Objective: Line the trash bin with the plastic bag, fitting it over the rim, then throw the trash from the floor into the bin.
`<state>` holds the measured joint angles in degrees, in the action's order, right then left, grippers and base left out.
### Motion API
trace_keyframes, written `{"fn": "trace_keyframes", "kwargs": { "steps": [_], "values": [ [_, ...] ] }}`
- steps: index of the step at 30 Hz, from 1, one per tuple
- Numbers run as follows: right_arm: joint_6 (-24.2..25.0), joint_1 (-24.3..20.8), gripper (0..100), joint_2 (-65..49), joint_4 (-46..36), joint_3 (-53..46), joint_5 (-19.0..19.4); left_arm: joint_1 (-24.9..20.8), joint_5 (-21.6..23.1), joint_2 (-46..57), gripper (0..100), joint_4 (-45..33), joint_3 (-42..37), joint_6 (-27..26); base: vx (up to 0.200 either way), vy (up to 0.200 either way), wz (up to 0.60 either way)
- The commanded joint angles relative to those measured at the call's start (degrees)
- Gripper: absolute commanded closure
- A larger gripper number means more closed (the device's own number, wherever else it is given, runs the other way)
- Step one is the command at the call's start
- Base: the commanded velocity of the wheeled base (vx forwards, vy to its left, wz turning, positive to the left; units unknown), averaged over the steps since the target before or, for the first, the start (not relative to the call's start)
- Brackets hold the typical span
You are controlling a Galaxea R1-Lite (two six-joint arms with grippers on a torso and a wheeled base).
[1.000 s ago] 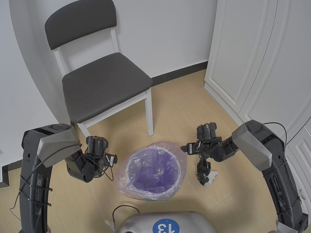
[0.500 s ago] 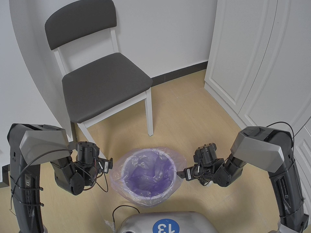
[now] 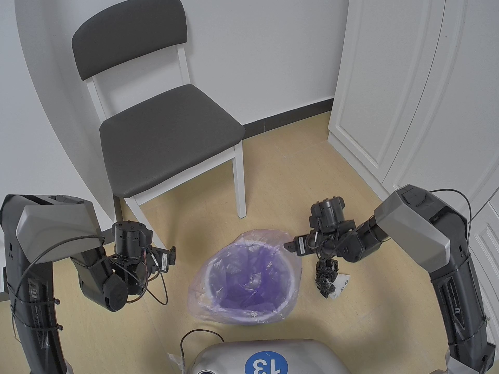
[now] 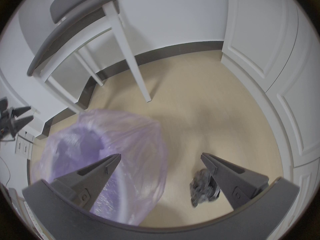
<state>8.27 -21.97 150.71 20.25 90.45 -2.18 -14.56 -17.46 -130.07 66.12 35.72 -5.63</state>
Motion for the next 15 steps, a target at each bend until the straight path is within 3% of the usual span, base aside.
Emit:
{"fn": "trace_keyframes", "kwargs": {
  "steps": [1,4,15],
  "values": [
    [-1.85,4.83,0,9.07,-9.09,15.98,-0.02,0.76,0.76,-0.62,0,0.24,0.84,0.01,0.0,0.0,0.0],
    [-2.11,4.83,0,13.29,-13.48,24.14,0.07,1.2,1.29,-1.59,0,0.41,1.02,0.01,0.0,0.0,0.0],
    [-0.53,2.81,0,8.63,-14.62,19.76,2.45,1.9,1.29,-2.38,0,2.08,-0.03,0.18,0.0,0.0,0.0]
  ]
}}
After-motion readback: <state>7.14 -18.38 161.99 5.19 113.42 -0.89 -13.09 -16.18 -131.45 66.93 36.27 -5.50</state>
